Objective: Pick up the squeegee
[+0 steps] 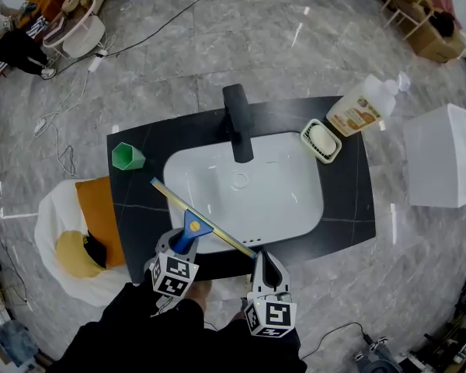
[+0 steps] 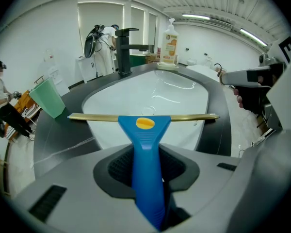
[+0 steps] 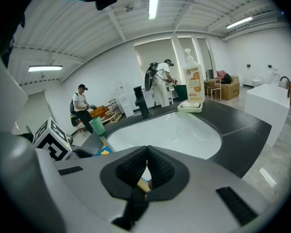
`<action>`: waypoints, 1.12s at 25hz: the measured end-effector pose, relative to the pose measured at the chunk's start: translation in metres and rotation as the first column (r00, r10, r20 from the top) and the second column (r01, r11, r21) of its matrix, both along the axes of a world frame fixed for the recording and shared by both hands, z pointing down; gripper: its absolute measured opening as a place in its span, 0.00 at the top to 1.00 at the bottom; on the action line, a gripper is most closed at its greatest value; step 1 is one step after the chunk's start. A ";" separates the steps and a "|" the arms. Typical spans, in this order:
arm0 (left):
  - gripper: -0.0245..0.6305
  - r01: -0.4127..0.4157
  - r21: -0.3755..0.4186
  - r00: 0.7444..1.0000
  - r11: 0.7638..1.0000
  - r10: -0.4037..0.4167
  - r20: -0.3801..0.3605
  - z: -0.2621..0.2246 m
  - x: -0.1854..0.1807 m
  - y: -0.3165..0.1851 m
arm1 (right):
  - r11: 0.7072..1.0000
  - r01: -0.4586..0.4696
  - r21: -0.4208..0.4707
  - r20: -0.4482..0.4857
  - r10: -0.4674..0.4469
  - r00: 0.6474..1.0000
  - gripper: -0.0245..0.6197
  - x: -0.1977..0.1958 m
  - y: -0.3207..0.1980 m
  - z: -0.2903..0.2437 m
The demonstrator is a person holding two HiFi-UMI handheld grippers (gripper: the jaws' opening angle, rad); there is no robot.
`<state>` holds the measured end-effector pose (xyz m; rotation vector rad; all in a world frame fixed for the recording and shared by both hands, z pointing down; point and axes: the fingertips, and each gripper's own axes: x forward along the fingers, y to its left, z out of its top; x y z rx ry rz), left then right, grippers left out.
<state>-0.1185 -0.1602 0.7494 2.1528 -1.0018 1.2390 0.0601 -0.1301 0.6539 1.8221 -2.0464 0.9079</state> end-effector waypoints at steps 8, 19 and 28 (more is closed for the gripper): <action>0.77 0.022 -0.009 1.000 1.000 -0.022 -0.011 -0.003 0.005 0.001 | 1.000 0.001 0.012 -0.003 -0.001 1.000 0.94 0.004 -0.004 -0.007; 0.77 0.034 0.025 0.999 0.999 -0.033 -0.034 -0.022 0.014 -0.005 | 0.999 0.000 0.040 -0.013 0.001 1.000 0.94 0.012 -0.005 -0.024; 0.77 0.067 0.072 0.996 0.995 -0.062 -0.060 -0.051 0.021 -0.013 | 0.996 0.019 0.086 -0.031 -0.016 0.999 0.94 0.019 -0.007 -0.051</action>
